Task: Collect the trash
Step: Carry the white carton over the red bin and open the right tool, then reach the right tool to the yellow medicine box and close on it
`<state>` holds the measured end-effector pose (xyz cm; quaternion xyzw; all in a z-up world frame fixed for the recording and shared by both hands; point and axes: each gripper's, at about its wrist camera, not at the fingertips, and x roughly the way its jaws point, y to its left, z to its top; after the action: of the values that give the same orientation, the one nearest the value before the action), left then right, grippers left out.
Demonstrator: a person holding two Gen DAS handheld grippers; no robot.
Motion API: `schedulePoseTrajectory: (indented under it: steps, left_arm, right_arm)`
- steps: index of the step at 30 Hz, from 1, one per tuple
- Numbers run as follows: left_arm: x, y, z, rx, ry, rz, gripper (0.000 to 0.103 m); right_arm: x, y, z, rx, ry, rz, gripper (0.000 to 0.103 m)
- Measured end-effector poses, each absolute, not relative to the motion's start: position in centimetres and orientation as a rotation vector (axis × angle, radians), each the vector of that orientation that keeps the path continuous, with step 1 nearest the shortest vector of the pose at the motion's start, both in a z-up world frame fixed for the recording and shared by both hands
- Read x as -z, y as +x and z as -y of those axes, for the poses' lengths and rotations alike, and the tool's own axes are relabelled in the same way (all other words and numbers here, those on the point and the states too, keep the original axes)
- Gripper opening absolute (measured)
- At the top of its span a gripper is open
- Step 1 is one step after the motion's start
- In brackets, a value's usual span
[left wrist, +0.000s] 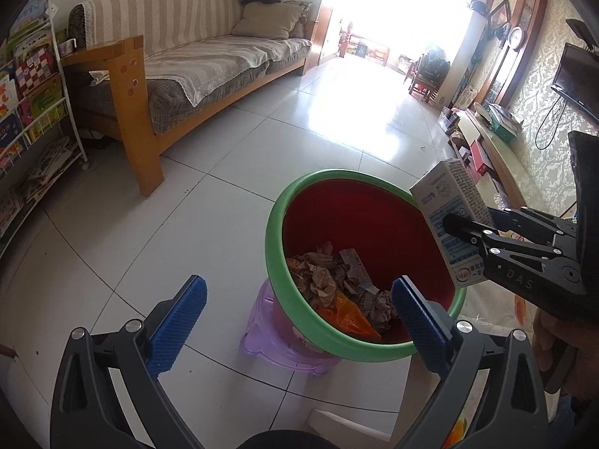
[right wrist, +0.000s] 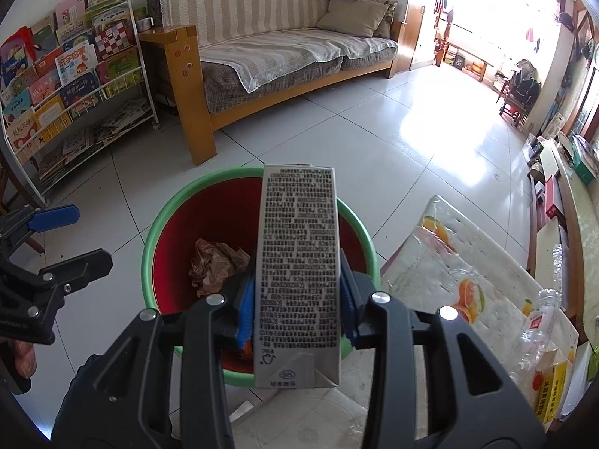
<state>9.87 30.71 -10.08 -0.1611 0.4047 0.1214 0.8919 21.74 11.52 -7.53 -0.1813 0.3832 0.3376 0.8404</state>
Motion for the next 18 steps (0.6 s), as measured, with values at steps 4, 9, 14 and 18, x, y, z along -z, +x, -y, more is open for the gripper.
schedulePoseTrajectory:
  steps: [4,9,14,18]
  left_arm:
    - [10.2,8.9,-31.5,-0.268,-0.350,-0.843,0.095]
    - [10.3,8.5,-31.6,-0.275,-0.352,-0.849,0.095]
    - [10.3,9.3,-31.2,-0.263,-0.354,-0.850,0.095]
    - [9.9,10.3,-29.5,-0.230,-0.339,-0.845,0.095]
  right_arm:
    - [8.4,22.0,-13.4,-0.724,-0.410,-0.828,0.037]
    - [8.3,22.2,-14.2,-0.709,-0.411,-0.838,0.085]
    - [6.9,21.4,-12.8,-0.699,-0.394,-0.793,0.095]
    - [6.3,20.7,-10.1,-0.672,-0.403,-0.771,0.098]
